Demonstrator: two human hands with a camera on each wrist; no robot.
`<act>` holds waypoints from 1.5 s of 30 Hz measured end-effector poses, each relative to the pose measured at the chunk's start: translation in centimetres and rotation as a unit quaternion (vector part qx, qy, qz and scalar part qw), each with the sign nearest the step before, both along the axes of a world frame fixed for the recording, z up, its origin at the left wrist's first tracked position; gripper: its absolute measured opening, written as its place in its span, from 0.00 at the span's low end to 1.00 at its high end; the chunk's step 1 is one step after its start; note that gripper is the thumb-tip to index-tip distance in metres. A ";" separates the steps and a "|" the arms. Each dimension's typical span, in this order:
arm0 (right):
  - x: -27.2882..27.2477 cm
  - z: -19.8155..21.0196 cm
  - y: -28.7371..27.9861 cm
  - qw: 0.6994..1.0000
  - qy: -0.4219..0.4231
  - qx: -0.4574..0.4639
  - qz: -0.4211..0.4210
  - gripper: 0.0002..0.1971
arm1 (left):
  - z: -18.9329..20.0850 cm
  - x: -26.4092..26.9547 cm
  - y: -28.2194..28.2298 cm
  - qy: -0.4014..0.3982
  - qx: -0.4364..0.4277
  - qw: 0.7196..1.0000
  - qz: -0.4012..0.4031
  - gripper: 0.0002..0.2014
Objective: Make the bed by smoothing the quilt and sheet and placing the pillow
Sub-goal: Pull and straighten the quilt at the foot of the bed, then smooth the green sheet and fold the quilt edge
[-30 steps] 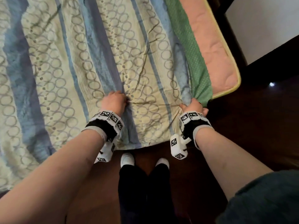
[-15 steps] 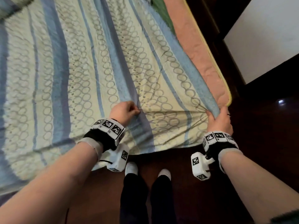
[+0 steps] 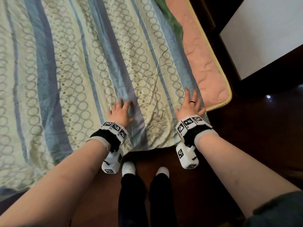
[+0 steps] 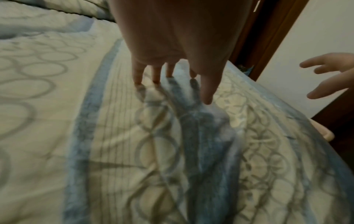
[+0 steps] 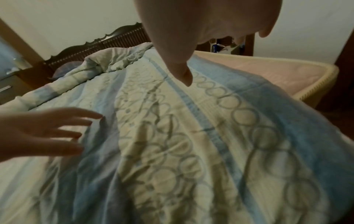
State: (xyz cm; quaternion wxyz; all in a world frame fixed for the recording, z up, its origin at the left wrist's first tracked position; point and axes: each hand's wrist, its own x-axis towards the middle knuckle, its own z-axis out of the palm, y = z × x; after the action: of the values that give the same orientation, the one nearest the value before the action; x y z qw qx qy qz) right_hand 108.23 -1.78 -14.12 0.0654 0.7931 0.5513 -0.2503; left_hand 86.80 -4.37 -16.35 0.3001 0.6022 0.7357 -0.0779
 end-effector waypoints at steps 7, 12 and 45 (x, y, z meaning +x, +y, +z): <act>-3.8 -0.8 -0.2 0.985 0.061 0.046 0.152 0.38 | -0.6 -2.1 0.5 0.024 0.024 0.998 -0.050 0.44; -12.1 -1.2 0.7 0.934 0.099 0.102 0.327 0.34 | -0.9 -3.9 1.2 0.011 0.148 0.989 0.009 0.34; 5.0 11.4 9.4 0.985 -0.034 0.158 0.061 0.42 | 14.2 12.5 11.4 -0.085 0.133 0.972 -0.172 0.24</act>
State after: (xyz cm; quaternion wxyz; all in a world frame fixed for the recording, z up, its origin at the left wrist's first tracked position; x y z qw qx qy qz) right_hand 113.27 7.62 -2.77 -0.0267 0.7664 0.6287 -0.1290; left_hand 99.30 7.03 -2.12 0.2605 0.7589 0.5964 0.0218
